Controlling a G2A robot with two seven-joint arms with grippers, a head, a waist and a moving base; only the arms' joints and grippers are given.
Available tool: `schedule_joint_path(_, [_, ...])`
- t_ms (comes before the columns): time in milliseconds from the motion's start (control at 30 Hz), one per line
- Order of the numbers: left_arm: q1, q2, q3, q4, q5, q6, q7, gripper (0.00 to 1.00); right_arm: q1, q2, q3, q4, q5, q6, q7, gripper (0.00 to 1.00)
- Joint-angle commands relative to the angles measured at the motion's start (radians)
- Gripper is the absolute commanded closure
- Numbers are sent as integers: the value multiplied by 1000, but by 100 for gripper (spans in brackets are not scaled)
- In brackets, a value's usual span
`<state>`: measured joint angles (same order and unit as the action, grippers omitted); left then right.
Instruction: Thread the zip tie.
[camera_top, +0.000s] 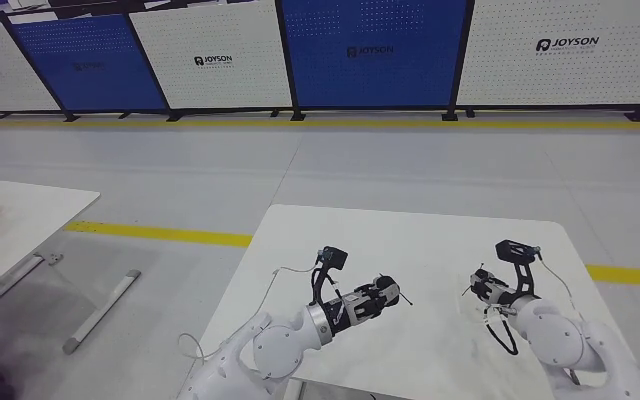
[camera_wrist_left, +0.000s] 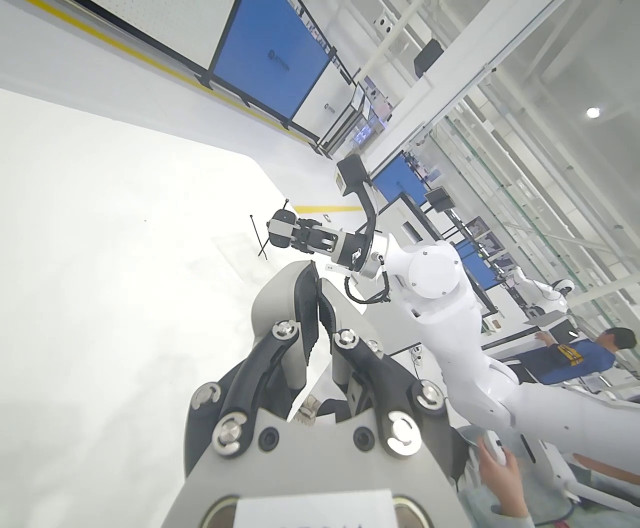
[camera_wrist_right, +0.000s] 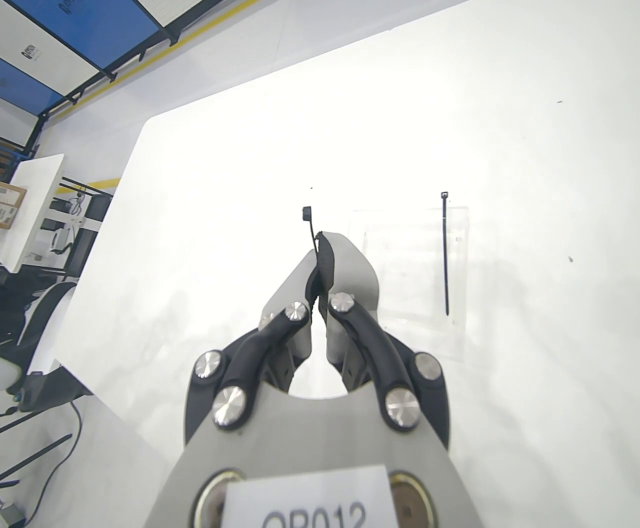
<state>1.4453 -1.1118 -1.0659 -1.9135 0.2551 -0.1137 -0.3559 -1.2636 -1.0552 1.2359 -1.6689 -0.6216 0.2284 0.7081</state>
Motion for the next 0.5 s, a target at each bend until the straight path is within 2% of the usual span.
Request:
schedule_joint_path(0, [0,0,0,0,0,0,0,100,-19,-1,19,-13,20,13,-46,100])
schedule_joint_path(133, [0,0,0,0,0,0,0,100,-97,-2,76,-71,62,77,-136,100])
schedule_joint_path(300, [0,0,0,0,0,0,0,100,-215,0,127,-141,96,88,-201,100])
schedule_joint_path(467, [0,0,0,0,0,0,0,100,-229,-3,114,-134,117,66,-187,100])
